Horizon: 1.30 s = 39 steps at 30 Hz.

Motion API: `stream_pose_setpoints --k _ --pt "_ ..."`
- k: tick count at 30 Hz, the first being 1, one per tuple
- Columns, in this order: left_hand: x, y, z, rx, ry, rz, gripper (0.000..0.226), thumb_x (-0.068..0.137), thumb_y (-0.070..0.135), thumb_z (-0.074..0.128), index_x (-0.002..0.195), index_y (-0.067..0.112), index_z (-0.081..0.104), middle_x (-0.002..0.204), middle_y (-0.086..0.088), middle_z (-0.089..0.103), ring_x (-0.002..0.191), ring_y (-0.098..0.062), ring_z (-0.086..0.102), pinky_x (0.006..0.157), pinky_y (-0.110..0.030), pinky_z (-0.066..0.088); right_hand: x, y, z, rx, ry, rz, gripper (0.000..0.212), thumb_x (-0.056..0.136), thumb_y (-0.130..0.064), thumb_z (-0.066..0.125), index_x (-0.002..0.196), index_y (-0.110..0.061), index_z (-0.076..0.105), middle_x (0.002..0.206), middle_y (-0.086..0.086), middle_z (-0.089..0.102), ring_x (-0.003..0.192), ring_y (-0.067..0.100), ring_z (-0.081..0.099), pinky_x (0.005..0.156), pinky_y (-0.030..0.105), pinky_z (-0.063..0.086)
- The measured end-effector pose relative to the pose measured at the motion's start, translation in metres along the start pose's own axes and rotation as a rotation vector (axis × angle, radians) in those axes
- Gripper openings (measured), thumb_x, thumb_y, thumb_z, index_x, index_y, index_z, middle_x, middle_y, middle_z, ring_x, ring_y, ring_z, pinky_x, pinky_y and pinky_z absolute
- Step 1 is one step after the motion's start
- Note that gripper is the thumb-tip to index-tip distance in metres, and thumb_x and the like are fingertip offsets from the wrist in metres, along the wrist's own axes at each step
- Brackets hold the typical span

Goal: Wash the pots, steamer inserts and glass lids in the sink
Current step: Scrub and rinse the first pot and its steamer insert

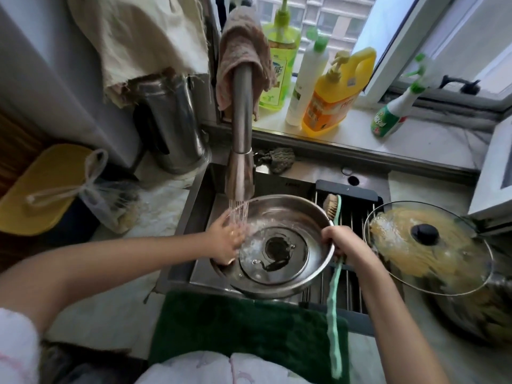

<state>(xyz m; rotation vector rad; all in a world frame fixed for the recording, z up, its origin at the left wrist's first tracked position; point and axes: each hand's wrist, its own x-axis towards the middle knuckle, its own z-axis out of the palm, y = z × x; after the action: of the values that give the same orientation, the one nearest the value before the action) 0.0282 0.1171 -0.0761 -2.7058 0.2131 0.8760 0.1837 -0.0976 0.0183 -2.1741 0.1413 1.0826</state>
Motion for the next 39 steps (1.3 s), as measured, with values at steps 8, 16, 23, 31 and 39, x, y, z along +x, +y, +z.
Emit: stream_pose_setpoints --k 8,16,23,31,39 --pt "-0.001 -0.038 -0.01 -0.211 0.264 -0.041 0.053 0.096 0.054 0.03 0.14 0.026 0.039 0.146 -0.006 0.042 0.133 -0.017 0.04 0.11 -0.017 0.026 0.005 -0.001 0.013 -0.01 -0.115 -0.076 0.01 0.066 -0.001 0.048 0.061 -0.008 0.044 0.041 0.001 0.034 0.035 0.015 0.03 0.043 0.018 0.023" --pt "0.022 -0.053 -0.024 -0.137 0.402 0.484 0.063 0.094 0.045 0.006 0.151 0.02 0.018 0.158 0.003 0.013 0.145 -0.009 0.002 0.118 -0.037 -0.009 -0.006 -0.003 0.02 -0.018 -0.285 -0.041 0.009 0.047 -0.015 0.048 0.051 -0.009 0.043 0.037 0.0 0.036 0.028 0.012 0.031 0.037 0.013 0.023" --pt "-0.009 -0.049 -0.001 0.008 0.166 0.15 0.061 0.099 0.049 0.009 0.151 0.019 -0.003 0.159 0.001 -0.011 0.145 -0.013 -0.016 0.118 -0.042 -0.011 -0.004 0.012 0.013 0.02 -0.315 -0.008 0.026 0.075 -0.003 0.044 0.052 -0.01 0.034 0.032 -0.002 0.03 0.022 0.009 0.026 0.028 0.01 0.02" --pt "0.015 -0.03 -0.049 0.038 0.605 0.597 0.055 0.099 0.039 0.026 0.149 0.017 0.025 0.156 -0.002 0.024 0.145 -0.012 0.012 0.119 -0.042 -0.002 -0.006 0.002 0.034 -0.015 -0.39 0.009 0.007 0.046 -0.012 0.046 0.042 -0.008 0.051 0.046 0.009 0.046 0.037 0.02 0.042 0.041 0.022 0.031" --pt "0.009 -0.067 -0.017 0.0 0.477 0.527 0.053 0.097 0.04 0.029 0.146 0.019 0.026 0.152 -0.002 0.032 0.141 -0.013 0.029 0.119 -0.038 0.015 -0.004 0.015 0.025 -0.006 -0.352 0.004 0.033 0.07 -0.004 0.045 0.039 -0.013 0.042 0.036 0.002 0.033 0.025 0.013 0.033 0.031 0.012 0.025"
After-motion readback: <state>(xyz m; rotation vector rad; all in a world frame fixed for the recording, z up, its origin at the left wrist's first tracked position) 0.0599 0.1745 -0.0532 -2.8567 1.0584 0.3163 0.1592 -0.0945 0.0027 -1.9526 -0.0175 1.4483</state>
